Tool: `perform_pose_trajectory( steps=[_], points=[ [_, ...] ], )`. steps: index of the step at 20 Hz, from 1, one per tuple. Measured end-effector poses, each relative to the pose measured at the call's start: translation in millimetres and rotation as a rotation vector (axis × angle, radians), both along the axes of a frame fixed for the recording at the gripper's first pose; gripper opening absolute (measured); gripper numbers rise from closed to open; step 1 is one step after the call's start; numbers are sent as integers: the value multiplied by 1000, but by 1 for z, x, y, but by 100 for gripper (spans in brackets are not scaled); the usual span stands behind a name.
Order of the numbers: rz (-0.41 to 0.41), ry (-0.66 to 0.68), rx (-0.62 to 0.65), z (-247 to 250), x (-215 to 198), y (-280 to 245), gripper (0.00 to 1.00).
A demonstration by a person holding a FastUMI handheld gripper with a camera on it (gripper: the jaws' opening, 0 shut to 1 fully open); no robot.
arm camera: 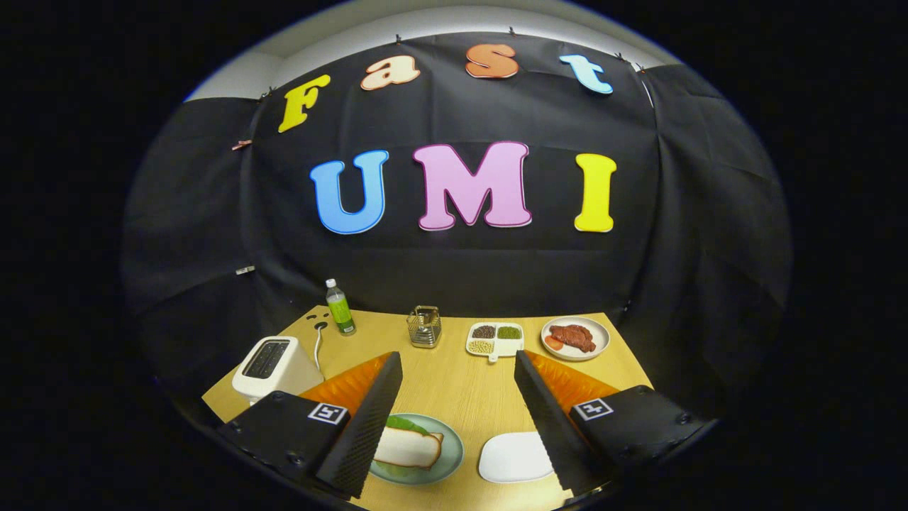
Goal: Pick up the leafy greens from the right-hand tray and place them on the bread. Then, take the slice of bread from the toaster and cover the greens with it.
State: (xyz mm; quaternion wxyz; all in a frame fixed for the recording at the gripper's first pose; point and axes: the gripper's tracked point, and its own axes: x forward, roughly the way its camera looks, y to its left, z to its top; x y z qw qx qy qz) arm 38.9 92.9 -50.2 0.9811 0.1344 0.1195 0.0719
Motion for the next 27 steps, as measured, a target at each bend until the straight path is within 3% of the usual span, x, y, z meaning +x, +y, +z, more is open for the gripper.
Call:
perform_pose_trajectory(
  steps=[6,10,27],
  points=[
    [47,-101,-45,40,-22,-11,99],
    [83,-124,-96,40,-24,-17,99],
    [133,-103,-82,25,-23,0,98]
  ],
)
